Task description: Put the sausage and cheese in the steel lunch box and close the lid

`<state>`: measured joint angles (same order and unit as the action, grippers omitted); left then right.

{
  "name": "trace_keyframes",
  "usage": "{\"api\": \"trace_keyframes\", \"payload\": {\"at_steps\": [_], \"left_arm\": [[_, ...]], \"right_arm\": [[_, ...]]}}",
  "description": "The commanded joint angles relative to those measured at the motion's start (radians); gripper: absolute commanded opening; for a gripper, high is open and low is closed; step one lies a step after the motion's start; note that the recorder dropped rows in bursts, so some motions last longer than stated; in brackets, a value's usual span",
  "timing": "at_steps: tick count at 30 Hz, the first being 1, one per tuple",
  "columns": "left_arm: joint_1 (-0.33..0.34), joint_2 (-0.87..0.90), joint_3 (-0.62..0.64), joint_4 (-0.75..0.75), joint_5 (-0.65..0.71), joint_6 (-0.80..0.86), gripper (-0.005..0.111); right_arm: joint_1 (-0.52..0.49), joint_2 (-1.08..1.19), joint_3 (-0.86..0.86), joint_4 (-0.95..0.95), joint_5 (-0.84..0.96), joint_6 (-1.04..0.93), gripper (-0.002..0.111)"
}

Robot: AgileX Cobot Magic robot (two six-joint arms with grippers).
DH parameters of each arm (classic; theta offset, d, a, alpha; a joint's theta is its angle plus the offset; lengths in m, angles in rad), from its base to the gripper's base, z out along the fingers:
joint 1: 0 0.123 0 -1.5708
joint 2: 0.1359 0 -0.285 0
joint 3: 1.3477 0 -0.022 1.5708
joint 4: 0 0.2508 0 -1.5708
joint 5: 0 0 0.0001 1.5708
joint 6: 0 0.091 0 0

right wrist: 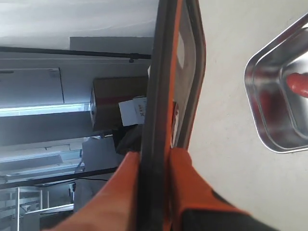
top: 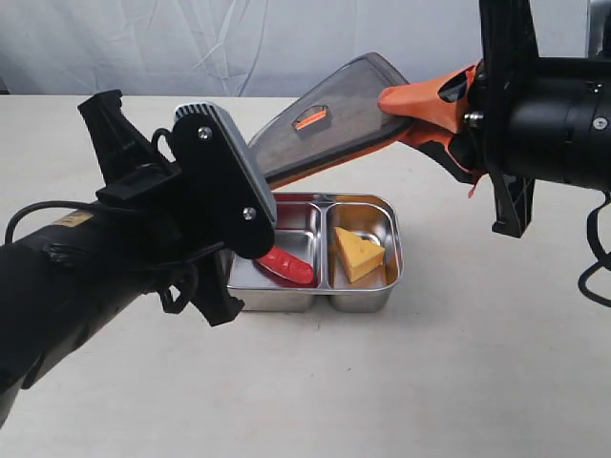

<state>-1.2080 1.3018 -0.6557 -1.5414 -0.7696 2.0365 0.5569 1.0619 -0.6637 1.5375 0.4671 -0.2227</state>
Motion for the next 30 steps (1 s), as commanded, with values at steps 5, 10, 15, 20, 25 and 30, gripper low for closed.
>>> {"api": "trace_keyframes", "payload": {"at_steps": [5,10,15,20,25,30], "left_arm": [[0.0,-0.009,-0.007,-0.043,0.142,-0.013,0.0],[0.0,-0.009,-0.007,-0.042,0.194,-0.013,0.018],[0.0,-0.009,-0.007,-0.077,0.189,-0.013,0.05],[0.0,-0.009,-0.007,-0.11,0.187,-0.011,0.052],[0.0,-0.009,-0.007,-0.19,0.187,0.025,0.052],[0.0,-0.009,0.013,-0.203,0.187,0.091,0.052]], "right_arm": [[0.003,0.004,-0.006,-0.253,0.075,-0.07,-0.001],[0.003,0.017,-0.006,-0.253,0.074,-0.074,-0.001],[0.003,0.016,-0.006,-0.253,0.074,-0.1,-0.001],[0.003,0.016,-0.006,-0.255,0.065,-0.119,-0.001],[0.003,0.016,-0.006,-0.271,0.019,-0.125,-0.001],[0.003,0.016,-0.006,-0.306,-0.008,-0.125,-0.001]]}}
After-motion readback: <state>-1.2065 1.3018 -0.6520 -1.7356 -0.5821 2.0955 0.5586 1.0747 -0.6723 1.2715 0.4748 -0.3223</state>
